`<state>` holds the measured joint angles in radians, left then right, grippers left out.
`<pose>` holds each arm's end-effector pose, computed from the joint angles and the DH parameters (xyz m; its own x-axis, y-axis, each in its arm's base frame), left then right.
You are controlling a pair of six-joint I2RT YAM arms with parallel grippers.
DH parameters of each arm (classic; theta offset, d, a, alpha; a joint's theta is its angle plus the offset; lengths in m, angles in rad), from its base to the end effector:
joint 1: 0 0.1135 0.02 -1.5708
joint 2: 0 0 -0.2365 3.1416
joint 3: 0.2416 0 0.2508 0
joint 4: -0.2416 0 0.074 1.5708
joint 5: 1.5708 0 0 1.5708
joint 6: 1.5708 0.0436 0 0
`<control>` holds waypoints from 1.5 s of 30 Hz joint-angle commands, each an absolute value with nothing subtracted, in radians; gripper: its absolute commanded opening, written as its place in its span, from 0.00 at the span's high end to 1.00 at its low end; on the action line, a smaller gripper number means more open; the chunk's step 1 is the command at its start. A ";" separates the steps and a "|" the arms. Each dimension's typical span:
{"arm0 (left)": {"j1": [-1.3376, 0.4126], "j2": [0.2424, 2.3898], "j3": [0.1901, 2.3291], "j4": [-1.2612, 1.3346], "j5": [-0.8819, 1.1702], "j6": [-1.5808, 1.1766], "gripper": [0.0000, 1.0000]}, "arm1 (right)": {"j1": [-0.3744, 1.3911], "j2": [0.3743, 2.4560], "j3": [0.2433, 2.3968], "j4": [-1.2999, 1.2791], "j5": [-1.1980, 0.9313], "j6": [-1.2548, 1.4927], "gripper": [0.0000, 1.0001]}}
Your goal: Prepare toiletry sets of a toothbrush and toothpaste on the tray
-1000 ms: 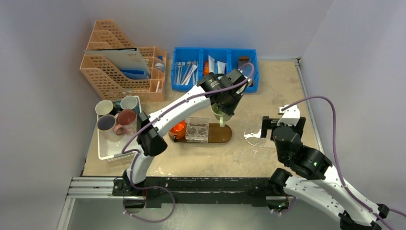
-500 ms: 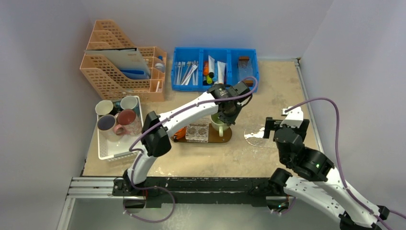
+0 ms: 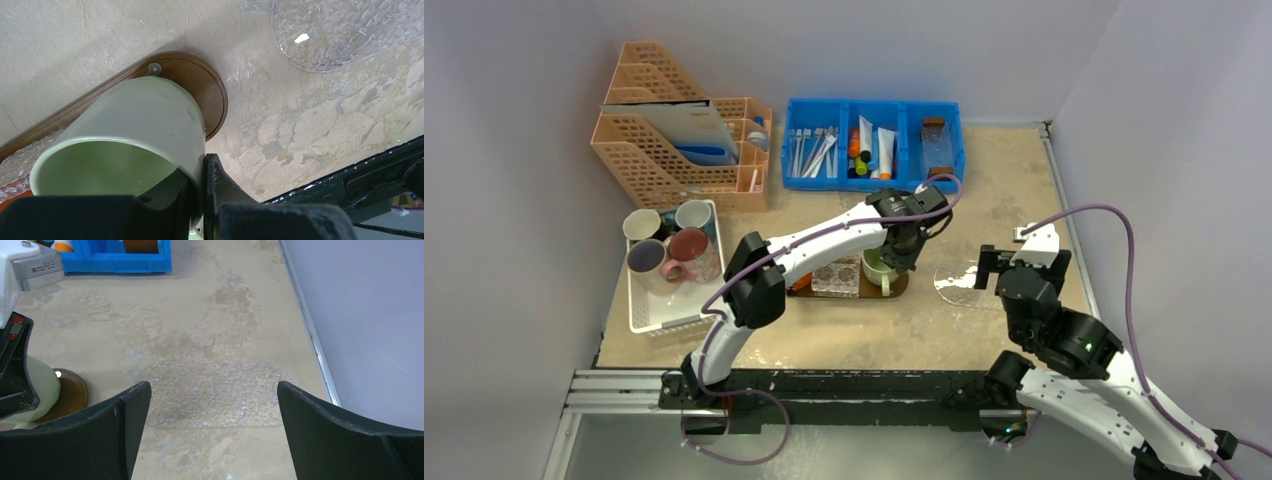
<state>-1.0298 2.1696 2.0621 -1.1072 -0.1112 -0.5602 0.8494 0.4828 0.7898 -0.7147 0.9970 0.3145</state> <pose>0.2322 -0.3770 0.2324 -0.8510 0.3911 -0.3506 0.4483 0.8886 -0.0971 0.1029 0.0616 0.3154 -0.2176 0.0069 -0.9760 0.1776 0.9836 -0.0327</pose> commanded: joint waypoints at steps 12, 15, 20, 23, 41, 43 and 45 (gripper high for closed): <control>-1.058 2.149 2.032 -1.059 -0.149 -0.585 1.00 | 0.845 0.475 0.779 -0.708 1.002 0.331 0.01; -1.058 2.146 2.022 -1.047 -0.146 -0.580 1.00 | 0.845 0.472 0.780 -0.709 0.999 0.332 0.01; -1.058 2.145 2.006 -1.037 -0.139 -0.578 1.00 | 0.844 0.471 0.778 -0.707 0.995 0.333 0.01; -1.058 2.143 1.998 -1.038 -0.153 -0.575 1.00 | 0.845 0.472 0.778 -0.707 0.992 0.333 0.01; -1.059 2.150 1.995 -1.016 -0.155 -0.549 1.00 | 0.845 0.471 0.778 -0.701 0.979 0.324 0.01; -1.058 2.151 1.995 -1.013 -0.153 -0.545 1.00 | 0.844 0.472 0.778 -0.701 0.979 0.323 0.01; -1.058 2.150 1.994 -1.011 -0.154 -0.543 0.99 | 0.845 0.471 0.778 -0.701 0.976 0.324 0.01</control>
